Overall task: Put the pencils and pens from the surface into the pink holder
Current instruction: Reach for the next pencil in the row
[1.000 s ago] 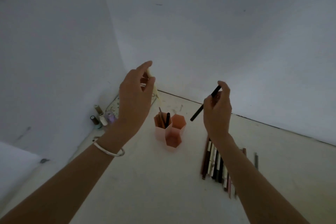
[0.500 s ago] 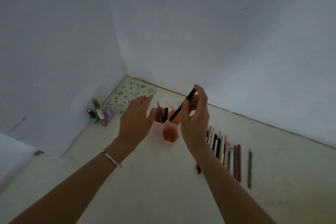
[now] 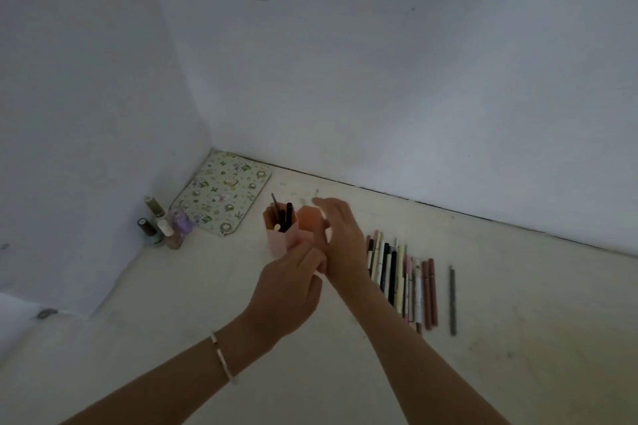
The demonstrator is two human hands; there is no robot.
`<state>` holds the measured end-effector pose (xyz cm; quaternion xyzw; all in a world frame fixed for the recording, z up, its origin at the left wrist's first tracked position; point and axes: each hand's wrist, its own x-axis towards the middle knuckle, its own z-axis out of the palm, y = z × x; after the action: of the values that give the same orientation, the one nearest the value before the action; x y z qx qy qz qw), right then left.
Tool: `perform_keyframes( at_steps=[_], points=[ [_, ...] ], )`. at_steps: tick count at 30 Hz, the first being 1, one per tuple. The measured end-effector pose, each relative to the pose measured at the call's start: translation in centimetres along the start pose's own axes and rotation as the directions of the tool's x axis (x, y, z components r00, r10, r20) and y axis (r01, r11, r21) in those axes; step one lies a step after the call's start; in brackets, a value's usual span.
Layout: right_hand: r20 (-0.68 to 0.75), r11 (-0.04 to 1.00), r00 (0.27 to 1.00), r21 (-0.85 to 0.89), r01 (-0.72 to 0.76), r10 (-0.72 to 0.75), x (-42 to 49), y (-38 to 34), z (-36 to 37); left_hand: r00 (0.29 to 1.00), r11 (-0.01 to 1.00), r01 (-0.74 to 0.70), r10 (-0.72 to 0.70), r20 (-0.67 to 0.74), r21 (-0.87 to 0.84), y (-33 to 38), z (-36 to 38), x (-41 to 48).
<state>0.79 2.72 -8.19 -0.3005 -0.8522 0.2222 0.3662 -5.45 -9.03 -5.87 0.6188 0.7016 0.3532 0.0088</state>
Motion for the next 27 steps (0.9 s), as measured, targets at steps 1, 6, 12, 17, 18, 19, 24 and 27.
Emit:
perform_keyframes(
  at_steps=[1,6,12,17,18,19,24,27],
  points=[
    [-0.086,0.998,0.995,0.010,-0.059,0.060,0.2,0.6,-1.1,1.000,1.000,-0.003,0.004,0.013,-0.029,0.7,0.9,0.5],
    [-0.300,0.960,0.912,0.077,-0.268,0.279,1.1,4.7,-7.0,0.862,0.913,0.408,-0.383,0.333,-0.008,3.5,8.8,3.6],
    [-0.336,0.952,0.894,0.031,-0.305,0.297,-0.6,7.7,-10.9,0.527,0.630,0.725,-0.767,0.366,0.278,3.6,15.2,6.7],
    [-0.334,0.936,0.882,0.002,-0.352,0.333,-2.3,9.7,-12.0,0.494,0.589,0.722,-0.806,0.326,0.363,3.8,16.5,7.5],
    [-0.334,0.931,0.878,0.003,-0.364,0.344,-2.6,9.9,-12.0,0.492,0.586,0.725,-0.808,0.325,0.361,3.7,16.4,7.5],
    [-0.330,0.926,0.873,0.010,-0.378,0.360,-2.9,10.1,-12.1,0.489,0.584,0.732,-0.809,0.326,0.352,3.6,16.3,7.6],
    [-0.324,0.912,0.861,0.018,-0.409,0.393,-3.5,11.0,-12.4,0.538,0.620,0.735,-0.780,0.318,0.276,3.4,14.8,7.8],
    [-0.338,0.840,0.788,0.017,-0.542,0.515,-4.1,12.8,-13.7,0.683,0.716,0.682,-0.697,0.218,0.151,3.9,13.0,8.7]
  ],
)
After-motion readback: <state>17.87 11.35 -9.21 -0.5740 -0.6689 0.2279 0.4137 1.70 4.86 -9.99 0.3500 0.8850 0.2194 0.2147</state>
